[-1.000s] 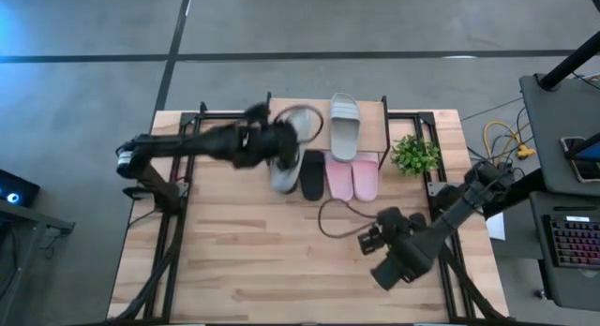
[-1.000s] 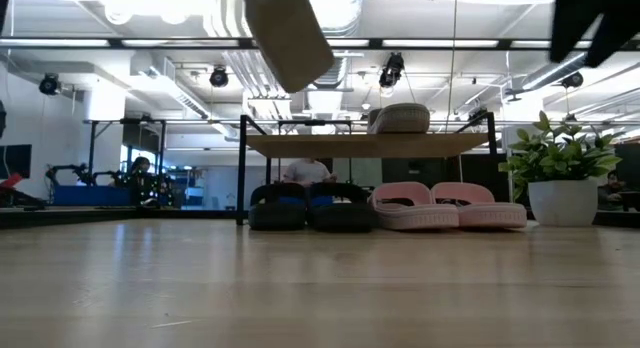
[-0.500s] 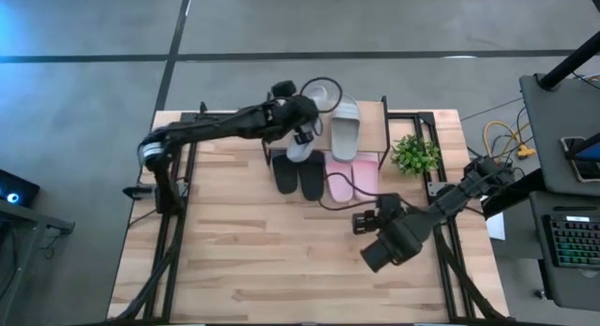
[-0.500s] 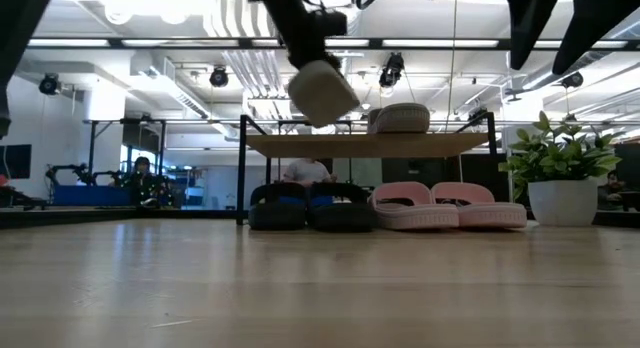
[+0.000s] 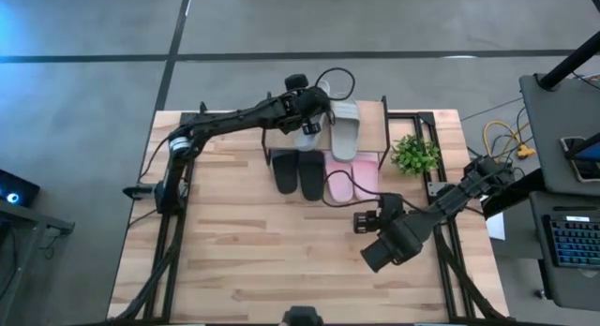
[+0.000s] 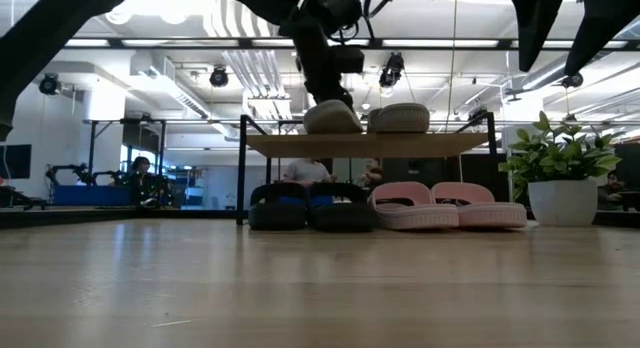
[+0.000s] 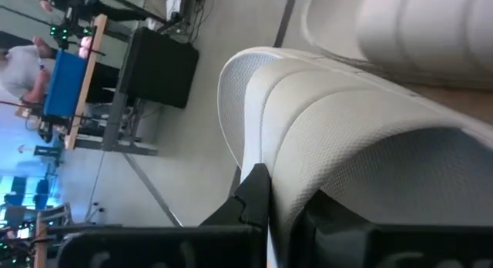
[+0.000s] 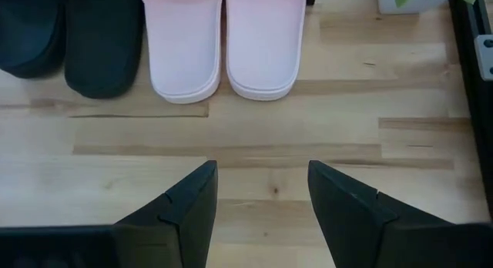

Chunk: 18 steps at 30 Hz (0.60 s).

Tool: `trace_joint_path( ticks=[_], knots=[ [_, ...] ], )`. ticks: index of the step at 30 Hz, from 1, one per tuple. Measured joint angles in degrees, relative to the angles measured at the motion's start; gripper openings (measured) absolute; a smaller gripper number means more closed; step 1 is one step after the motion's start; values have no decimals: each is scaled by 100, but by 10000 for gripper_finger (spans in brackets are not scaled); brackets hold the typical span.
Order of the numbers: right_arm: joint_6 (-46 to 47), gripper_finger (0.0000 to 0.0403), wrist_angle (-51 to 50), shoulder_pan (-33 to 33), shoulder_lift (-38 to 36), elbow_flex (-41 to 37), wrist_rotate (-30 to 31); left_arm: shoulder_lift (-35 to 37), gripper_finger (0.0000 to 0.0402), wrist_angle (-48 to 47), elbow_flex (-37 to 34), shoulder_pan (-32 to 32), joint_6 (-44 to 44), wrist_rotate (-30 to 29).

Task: Pick and place slides into the shelf
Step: Put the gray slipper on the shelf

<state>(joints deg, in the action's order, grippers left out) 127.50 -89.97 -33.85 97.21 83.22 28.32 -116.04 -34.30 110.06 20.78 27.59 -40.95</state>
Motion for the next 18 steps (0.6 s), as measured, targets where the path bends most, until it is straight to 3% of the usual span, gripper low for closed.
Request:
trace_joint_path(
  ticks=[6,11,18],
  knots=[
    [-29,194,-2,0,0,0,-1,-6,19,-202,56,-26,-45,353],
    [-81,194,-2,0,0,0,2,5,73,-271,41,-26,-494,449],
    [-280,194,-3,0,0,0,3,119,151,-560,94,-26,-1025,1152]
  ],
)
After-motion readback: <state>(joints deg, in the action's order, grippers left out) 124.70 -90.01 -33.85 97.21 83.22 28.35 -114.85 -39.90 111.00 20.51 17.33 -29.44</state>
